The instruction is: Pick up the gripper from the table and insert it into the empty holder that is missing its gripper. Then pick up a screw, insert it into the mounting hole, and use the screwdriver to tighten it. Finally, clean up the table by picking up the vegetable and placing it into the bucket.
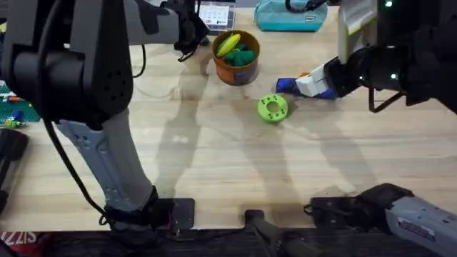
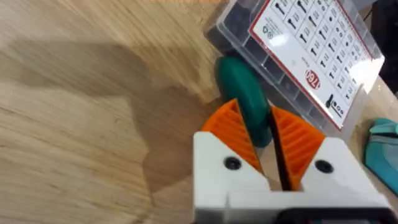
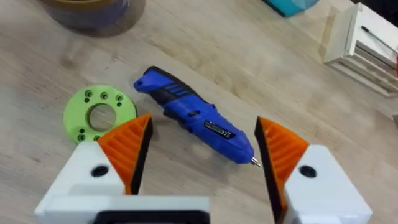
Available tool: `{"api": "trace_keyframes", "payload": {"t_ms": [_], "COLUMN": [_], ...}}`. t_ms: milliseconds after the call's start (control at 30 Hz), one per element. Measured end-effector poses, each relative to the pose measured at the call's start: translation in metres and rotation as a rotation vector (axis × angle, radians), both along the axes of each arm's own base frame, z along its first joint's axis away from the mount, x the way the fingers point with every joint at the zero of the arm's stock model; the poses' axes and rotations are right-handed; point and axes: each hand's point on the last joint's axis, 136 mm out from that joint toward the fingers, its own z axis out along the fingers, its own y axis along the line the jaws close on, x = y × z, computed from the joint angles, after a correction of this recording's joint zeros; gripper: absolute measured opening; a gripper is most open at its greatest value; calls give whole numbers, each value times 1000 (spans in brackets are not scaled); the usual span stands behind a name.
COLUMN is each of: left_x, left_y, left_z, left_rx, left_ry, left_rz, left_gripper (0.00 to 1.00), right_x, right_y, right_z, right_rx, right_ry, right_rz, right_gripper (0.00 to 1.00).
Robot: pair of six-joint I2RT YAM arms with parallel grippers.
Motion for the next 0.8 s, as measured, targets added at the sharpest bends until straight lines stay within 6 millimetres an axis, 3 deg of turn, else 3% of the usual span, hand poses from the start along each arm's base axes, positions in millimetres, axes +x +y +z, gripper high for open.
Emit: {"api": "trace_keyframes", "payload": {"t_ms": [67,100,167,400,700,733,800], "left_x": [0,0,1,-6,-47,-62,-68], "left_y": [-1,-1,-3,-6,3,7,8], "left_z": [0,0,2,1,10,25,45], "left_rx": [-3,-7,-23,-48,-6,10,13], "left_ry": [0,0,-3,49,184,199,181], "left_rz": [-2,-2,-10,-33,-30,-25,-29], "left_gripper": [201,94,22,28,27,26,26], "right_x": [0,0,0,0,0,0,0], "right_y": [0,0,0,0,0,0,0], "right_z": [0,0,0,0,0,0,0], "right_rx": [0,0,0,0,0,0,0], "right_ry": [0,0,0,0,0,0,0], "right_rz": [0,0,0,0,0,0,0], "right_gripper": [947,947,947,947,947,947,947]}}
